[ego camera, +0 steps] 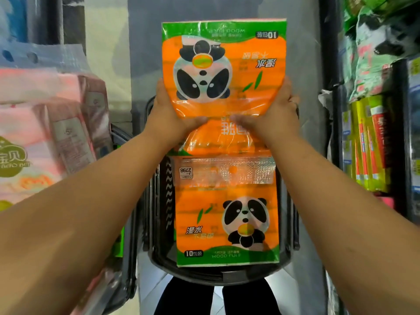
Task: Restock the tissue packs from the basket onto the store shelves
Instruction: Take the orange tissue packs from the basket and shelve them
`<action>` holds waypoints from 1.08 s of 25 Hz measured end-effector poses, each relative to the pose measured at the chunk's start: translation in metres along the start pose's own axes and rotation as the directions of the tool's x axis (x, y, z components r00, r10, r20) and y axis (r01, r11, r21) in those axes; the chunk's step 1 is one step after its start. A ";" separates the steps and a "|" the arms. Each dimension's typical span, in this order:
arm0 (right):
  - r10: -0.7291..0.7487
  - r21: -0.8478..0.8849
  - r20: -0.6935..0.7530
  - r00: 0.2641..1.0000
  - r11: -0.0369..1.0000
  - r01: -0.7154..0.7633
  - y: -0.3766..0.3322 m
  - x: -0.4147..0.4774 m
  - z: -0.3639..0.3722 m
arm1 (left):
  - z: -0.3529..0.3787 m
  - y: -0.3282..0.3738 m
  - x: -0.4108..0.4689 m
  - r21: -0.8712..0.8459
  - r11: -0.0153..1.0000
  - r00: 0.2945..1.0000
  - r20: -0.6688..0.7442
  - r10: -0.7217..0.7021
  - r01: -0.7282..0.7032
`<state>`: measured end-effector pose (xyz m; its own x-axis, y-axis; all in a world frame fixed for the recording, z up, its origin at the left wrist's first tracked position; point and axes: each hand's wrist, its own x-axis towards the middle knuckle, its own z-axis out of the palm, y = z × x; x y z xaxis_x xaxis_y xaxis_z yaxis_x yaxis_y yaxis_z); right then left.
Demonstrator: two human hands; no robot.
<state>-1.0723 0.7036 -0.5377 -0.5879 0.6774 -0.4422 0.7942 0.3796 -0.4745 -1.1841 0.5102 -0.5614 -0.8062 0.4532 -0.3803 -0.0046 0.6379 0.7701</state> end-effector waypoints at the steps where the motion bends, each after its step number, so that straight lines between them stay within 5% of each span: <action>1: 0.009 0.029 0.010 1.000 1.000 -0.010 0.000 0.001 0.001 | 0.000 0.002 -0.001 -0.029 1.000 1.000 0.002 -0.005 0.005; 13: -0.056 0.188 0.001 0.998 0.981 0.055 -0.041 -0.083 -0.071 | -0.061 0.080 -0.089 -0.164 0.985 0.993 -0.109 0.037 -0.054; 20: -0.210 0.190 0.118 0.971 0.964 0.185 -0.081 -0.200 -0.147 | -0.113 0.140 -0.242 -0.191 0.977 0.944 -0.293 -0.150 0.096; 27: -0.443 0.182 0.314 0.840 0.896 0.404 -0.115 -0.308 -0.178 | -0.147 0.165 -0.403 -0.329 0.929 0.804 -0.501 -0.322 0.167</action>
<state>-0.9558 0.5635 -0.2117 -0.8936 0.2035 -0.4002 0.4463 0.4997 -0.7424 -0.9470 0.3417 -0.2061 -0.9426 -0.1528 -0.2969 -0.3337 0.4641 0.8205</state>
